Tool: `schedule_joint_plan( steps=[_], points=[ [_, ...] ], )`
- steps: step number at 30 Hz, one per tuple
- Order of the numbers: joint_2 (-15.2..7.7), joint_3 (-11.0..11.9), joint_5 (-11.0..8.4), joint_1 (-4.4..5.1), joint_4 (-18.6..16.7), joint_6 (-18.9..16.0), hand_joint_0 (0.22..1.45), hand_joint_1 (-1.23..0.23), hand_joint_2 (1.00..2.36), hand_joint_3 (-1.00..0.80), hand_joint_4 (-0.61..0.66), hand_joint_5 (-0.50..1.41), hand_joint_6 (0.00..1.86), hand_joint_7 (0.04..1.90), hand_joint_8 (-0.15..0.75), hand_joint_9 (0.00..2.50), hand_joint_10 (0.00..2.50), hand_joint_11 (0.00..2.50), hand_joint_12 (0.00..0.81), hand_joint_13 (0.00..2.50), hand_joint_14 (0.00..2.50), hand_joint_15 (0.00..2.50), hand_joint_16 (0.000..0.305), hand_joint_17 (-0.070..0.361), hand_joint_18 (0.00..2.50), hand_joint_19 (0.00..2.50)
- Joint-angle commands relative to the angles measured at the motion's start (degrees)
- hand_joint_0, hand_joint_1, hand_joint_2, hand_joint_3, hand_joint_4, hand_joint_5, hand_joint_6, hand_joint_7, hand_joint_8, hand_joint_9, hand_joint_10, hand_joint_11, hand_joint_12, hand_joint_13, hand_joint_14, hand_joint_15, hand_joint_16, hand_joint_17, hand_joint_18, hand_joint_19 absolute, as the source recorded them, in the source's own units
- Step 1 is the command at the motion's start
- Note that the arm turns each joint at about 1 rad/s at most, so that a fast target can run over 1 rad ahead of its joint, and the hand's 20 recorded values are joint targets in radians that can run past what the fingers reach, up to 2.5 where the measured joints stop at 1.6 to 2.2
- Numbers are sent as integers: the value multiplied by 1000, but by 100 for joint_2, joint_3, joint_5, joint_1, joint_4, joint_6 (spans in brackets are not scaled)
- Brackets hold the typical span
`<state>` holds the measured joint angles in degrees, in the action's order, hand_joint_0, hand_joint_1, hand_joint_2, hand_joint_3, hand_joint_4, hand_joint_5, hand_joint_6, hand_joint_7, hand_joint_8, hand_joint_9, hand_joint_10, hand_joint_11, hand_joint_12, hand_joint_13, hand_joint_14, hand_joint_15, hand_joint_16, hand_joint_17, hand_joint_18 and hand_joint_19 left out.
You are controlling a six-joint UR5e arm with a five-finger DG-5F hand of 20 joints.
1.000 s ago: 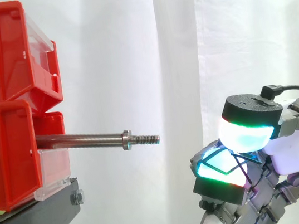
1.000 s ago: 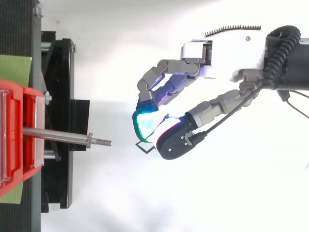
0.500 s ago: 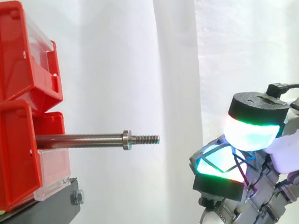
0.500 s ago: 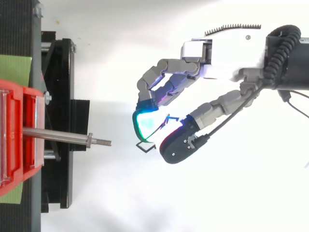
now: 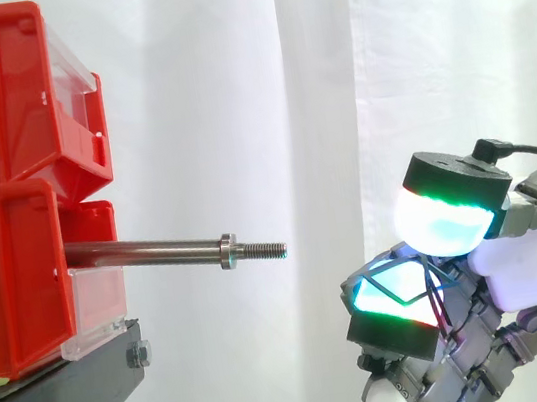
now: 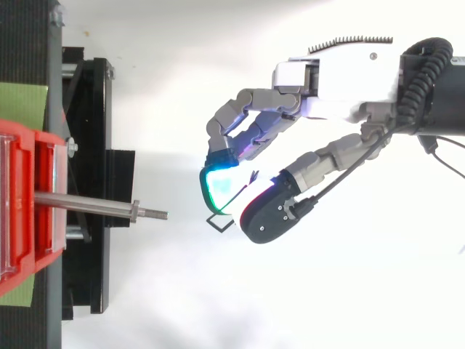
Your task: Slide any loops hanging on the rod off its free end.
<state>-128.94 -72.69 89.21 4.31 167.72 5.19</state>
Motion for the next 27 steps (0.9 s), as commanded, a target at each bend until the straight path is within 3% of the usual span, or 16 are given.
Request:
schedule_joint_plan(
  steps=[1, 16, 27],
  points=[
    [0, 0, 0, 0, 7, -9, 574, -663, 1006, -424, 182, -144, 826, 1126, 345, 790, 7, 190, 349, 662, 0, 0, 52, 116, 772, 135],
    [-9, 0, 0, 0, 7, 0, 577, -738, 1022, -176, 97, -150, 866, 1190, 349, 790, 7, 200, 351, 662, 0, 0, 51, 116, 771, 119],
    [-9, 0, 0, 9, 7, 0, 611, -827, 1014, -304, 118, -171, 879, 1117, 331, 753, 7, 193, 348, 647, 0, 0, 51, 114, 748, 119]
  ],
)
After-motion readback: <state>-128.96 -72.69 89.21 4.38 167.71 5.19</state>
